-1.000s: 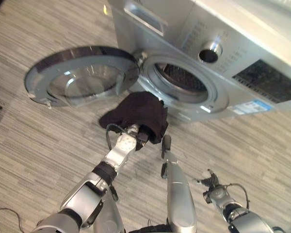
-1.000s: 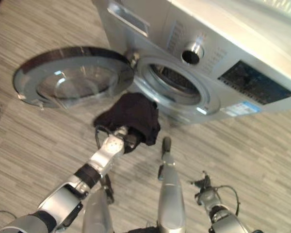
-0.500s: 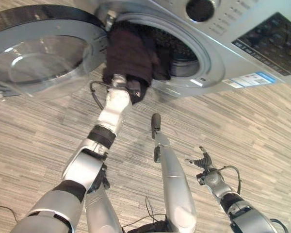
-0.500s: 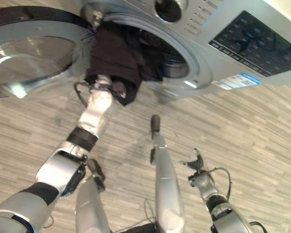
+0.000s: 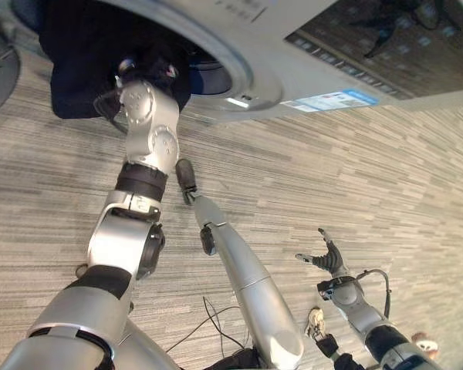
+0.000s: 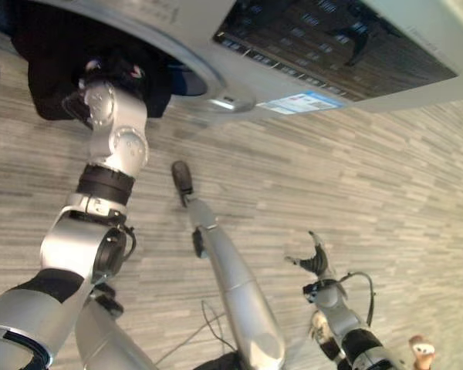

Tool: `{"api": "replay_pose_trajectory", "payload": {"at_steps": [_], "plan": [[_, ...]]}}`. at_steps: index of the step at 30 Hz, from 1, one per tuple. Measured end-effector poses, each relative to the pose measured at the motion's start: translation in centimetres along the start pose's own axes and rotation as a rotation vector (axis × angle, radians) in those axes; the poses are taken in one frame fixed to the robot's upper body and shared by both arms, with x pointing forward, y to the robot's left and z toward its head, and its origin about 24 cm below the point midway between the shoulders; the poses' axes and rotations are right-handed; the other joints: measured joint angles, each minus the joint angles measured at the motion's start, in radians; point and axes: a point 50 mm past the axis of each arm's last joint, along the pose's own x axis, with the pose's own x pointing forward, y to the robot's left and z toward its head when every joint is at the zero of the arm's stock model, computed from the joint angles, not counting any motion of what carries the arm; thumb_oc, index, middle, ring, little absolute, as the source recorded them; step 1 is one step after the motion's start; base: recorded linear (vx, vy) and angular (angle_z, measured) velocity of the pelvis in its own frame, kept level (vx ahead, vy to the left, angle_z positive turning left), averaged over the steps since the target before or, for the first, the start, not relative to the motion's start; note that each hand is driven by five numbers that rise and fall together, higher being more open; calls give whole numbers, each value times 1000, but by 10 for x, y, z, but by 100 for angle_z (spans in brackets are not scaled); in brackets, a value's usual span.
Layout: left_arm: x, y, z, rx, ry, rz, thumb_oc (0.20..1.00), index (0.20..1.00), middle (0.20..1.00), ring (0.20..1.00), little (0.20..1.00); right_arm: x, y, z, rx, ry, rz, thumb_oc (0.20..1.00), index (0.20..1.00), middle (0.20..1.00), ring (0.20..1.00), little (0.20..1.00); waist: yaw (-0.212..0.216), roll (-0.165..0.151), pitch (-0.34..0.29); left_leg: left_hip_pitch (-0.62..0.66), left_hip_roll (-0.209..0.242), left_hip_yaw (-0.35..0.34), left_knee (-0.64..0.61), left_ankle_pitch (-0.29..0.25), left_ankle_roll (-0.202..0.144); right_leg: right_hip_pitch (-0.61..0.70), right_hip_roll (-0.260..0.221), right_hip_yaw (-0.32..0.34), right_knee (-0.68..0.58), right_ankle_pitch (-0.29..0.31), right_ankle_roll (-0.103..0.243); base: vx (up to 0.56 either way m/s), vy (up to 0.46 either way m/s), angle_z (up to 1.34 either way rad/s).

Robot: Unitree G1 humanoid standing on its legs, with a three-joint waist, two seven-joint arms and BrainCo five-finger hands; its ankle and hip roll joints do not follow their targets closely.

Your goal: Grab the laundry basket,head to the washer,open it,put in the laundry and shut it.

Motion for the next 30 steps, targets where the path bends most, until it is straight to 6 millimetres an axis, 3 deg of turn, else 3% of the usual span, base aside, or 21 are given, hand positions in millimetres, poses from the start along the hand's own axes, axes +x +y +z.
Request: {"api": "replay_pose_trajectory", "payload": {"at_steps": [2,4,6,8,9,10,13,14,15,16,17,18,20,21,24,25,28,30], "plan": [[12,-14,13,-24,-13,9,200,200,200,200,200,-1,-1,-2,-17,1,3,1000,1000,1000,1000,1000,-9,-1,-1,30,9,27,-39,10,-1,2,8,-1,-1,-5,2,84,-48,-19],[39,-27,55,-24,-90,33,200,200,200,200,200,1,-9,-1,-38,-15,-8,1000,1000,1000,1000,1000,-32,-1,-1,89,8,83,-101,34,-6,5,15,-2,-2,-6,2,105,-82,-24],[54,-15,84,54,-186,29,200,200,200,200,200,2,-17,-4,-50,-10,-23,1000,1000,1000,1000,1000,-39,-1,-1,120,7,111,-137,47,-5,7,23,-6,-6,-8,1,67,-98,-19],[53,-28,91,29,-198,-21,200,200,200,200,200,-2,-20,-6,-49,-14,-25,1000,1000,1000,1000,1000,-28,-1,-1,126,2,115,-177,79,-6,0,24,-14,-20,1,-18,31,-68,2],[52,-30,92,32,-202,-40,479,479,479,479,479,-3,-20,-7,-47,-15,-24,1000,1000,1000,1000,1000,-20,-1,-1,131,2,118,-197,91,-6,0,24,-16,-23,3,-20,9,-9,14],[52,-32,87,83,-187,-77,1000,1000,1000,1000,1000,-3,-20,-5,-43,-25,-20,1000,1000,1000,1000,1000,-6,0,-1,141,-7,121,-225,112,-6,0,22,-19,-24,3,-20,0,8,11],[57,-29,76,383,-130,-183,1000,1000,1000,1000,1000,-1,-28,-2,-37,-45,-30,1000,1000,1000,1000,1000,26,5,-2,155,-21,132,-259,131,-7,1,13,-14,-29,6,-24,-7,40,11],[64,-20,70,774,-119,-251,1000,1000,1000,1000,1000,0,-38,-2,-50,-49,-41,1000,1000,1000,1000,1000,46,21,-6,151,-36,132,-268,138,-5,1,3,-16,-35,2,-20,-17,13,14],[63,-15,58,968,-72,-295,1000,1000,1000,1000,1000,1,-46,-4,-70,-46,-47,1000,1000,1000,1000,1000,55,35,-12,151,-40,129,-279,146,-8,1,0,-14,-41,3,-20,-29,6,21],[64,-4,49,1159,-10,-323,1000,1000,1000,1000,1000,5,-55,-1,-97,-53,-57,1000,1000,1000,1000,1000,68,56,-22,147,-44,125,-294,156,-6,1,-9,-17,-50,4,-21,-22,13,16],[64,0,46,1230,11,-333,1000,1000,1000,1000,1000,6,-58,1,-101,-60,-58,1000,1000,1000,1000,1000,67,61,-25,146,-46,122,-302,162,-8,1,-10,-19,-52,6,-22,-17,5,20],[61,7,33,1458,69,-379,1000,1000,1000,1000,1000,11,-63,13,-117,-104,-49,1000,1000,1000,1000,1000,66,61,-25,144,-52,112,-315,170,-7,0,-16,-26,-54,7,-23,-15,27,13],[59,17,23,1705,115,-422,1000,1000,1000,1000,1000,12,-68,24,-134,-157,-34,1000,1000,1000,1000,1000,62,61,-26,131,-50,102,-311,170,-7,0,-16,-34,-61,12,-30,-10,30,7],[60,36,22,1929,161,-436,1000,1000,1000,1000,1000,11,-75,37,-155,-213,-19,1000,1000,1000,1000,1000,57,58,-28,129,-46,103,-311,170,-7,0,-15,-34,-69,19,-32,-6,45,0],[58,47,17,2133,202,-490,1000,1000,1000,1000,1000,11,-80,41,-154,-227,-16,1000,1000,1000,1000,1000,45,55,-30,131,-42,106,-311,169,-7,0,-13,-36,-67,18,-31,-3,46,-2],[58,54,16,2284,211,-520,1000,1000,1000,1000,1000,10,-80,37,-166,-215,8,1000,1000,1000,1000,1000,36,52,-32,133,-42,109,-310,169,-7,3,-13,-35,-67,16,-28,0,0,0],[54,45,10,2374,188,-577,1000,1000,1000,1000,1000,6,-76,27,-178,-181,42,1000,1000,1000,1000,1000,29,46,-36,133,-42,109,-311,169,-7,3,-14,-35,-67,16,-27,-10,36,0],[47,22,-2,2427,89,-672,1000,1000,1000,1000,1000,3,-74,19,-188,-157,60,1000,1000,1000,1000,1000,29,45,-36,131,-51,108,-311,169,-7,4,-21,-35,-66,15,-26,-8,11,5]]}}
